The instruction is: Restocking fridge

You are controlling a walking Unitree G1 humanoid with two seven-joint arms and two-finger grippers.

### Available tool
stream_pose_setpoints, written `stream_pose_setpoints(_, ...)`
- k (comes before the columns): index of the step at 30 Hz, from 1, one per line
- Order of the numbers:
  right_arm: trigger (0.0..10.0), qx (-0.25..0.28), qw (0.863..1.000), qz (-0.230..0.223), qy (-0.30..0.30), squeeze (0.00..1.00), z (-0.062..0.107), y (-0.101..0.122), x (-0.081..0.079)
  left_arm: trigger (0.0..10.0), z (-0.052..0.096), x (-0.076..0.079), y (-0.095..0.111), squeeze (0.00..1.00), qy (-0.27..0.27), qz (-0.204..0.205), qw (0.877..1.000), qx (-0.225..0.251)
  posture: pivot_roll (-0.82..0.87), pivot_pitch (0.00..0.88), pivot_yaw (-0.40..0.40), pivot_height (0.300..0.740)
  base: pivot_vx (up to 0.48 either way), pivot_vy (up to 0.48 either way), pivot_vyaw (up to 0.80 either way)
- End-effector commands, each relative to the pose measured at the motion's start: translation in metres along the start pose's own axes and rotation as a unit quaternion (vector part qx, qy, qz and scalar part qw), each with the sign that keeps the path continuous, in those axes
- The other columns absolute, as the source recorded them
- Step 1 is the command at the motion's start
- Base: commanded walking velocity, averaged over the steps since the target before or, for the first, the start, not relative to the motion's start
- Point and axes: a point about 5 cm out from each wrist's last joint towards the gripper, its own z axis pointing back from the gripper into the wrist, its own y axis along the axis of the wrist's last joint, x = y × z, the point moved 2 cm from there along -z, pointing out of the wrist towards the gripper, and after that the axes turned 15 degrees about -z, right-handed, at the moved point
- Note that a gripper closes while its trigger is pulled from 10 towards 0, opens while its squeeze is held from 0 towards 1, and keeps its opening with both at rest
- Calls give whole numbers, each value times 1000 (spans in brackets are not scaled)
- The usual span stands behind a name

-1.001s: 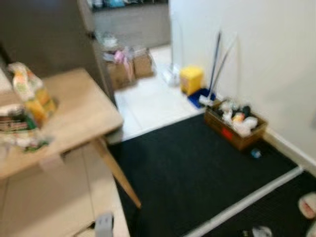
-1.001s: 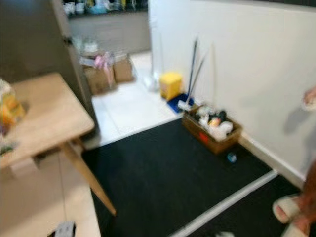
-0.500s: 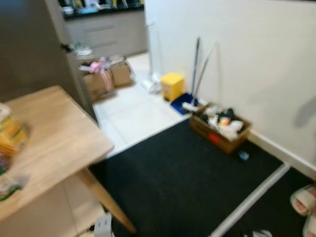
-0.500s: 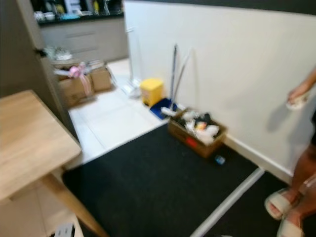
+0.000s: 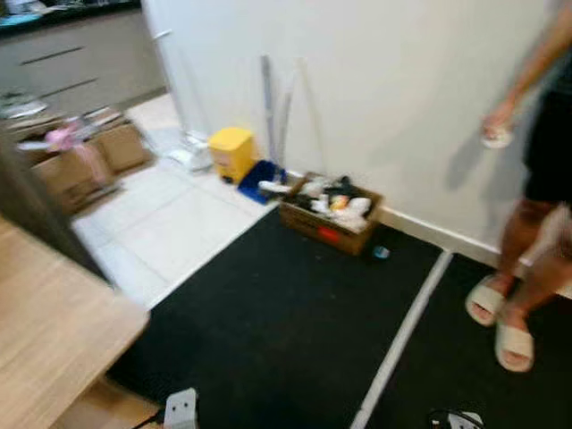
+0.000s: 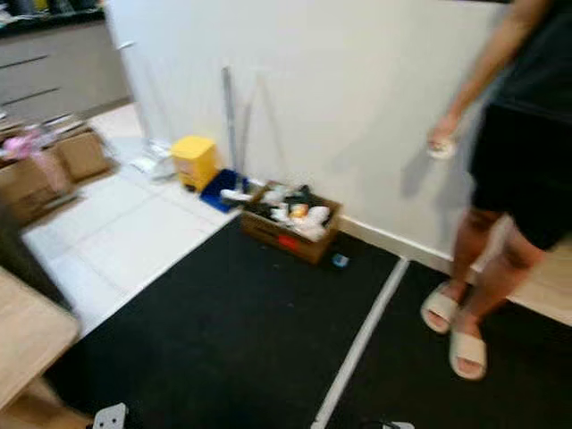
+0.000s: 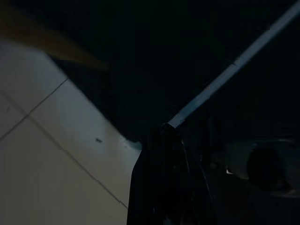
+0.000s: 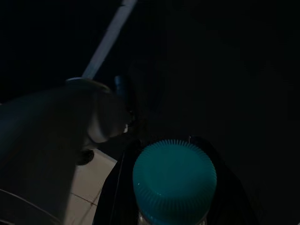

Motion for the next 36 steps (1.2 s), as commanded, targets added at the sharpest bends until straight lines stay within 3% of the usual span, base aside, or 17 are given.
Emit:
stream_pose_setpoints(1,10000,-7,1000,1,-2,0,0,-3,2,10000,1,1,-7,0,0,2,1000,-12,-86,0,51,740,0,0,-775)
stream_pose_setpoints(26,10000,-2,1000,1,4,0,0,-2,0,10000,0,3,-4,0,-2,0,1000,-5,-89,0,52,740,0,0,-769)
stream_pose_setpoints(36,10000,3,1000,4,5,0,0,0,-1,10000,0,4,-3,0,-10,-1,1000,-3,-89,0,50,740,0,0,0)
